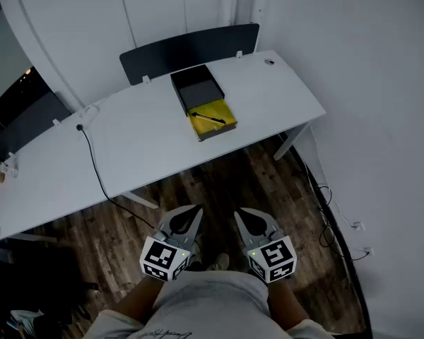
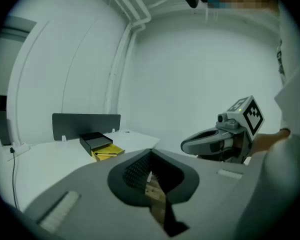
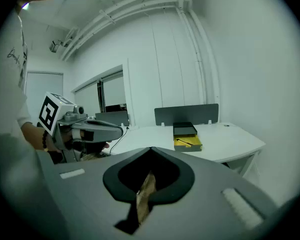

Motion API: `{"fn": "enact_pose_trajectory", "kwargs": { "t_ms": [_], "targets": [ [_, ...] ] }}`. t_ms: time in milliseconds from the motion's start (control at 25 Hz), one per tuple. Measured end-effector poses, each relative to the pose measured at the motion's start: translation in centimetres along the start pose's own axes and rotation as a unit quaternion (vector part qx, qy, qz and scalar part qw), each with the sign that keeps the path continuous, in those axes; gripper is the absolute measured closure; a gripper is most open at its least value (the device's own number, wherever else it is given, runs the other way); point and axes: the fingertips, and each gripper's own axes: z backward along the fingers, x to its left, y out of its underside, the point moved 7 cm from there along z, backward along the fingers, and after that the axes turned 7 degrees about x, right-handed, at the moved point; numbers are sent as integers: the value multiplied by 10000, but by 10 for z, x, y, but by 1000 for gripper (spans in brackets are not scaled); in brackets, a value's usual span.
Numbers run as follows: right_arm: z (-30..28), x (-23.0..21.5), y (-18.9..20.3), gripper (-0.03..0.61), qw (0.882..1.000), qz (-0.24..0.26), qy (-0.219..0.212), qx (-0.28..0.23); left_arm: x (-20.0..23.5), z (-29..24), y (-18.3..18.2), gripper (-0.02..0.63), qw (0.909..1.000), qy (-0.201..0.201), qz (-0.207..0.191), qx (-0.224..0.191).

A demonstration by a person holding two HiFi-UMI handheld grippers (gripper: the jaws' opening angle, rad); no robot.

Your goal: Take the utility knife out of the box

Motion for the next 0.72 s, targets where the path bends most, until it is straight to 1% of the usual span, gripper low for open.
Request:
{"fn": "enact_pose_trajectory", "kwargs": {
  "t_ms": [360, 600, 720],
  "targets": [
    [-16, 8, -11, 565, 10000, 22, 22, 36, 15, 2, -4, 614, 9999, 112, -19, 8],
    [-26, 11, -17, 563, 9998, -166, -39, -84, 27, 3, -5, 612, 9999, 150, -20, -25],
    [-35, 15, -20, 563, 9998, -163, -18, -117, 36, 3, -4, 614, 9998, 173, 0, -35]
  ]
}}
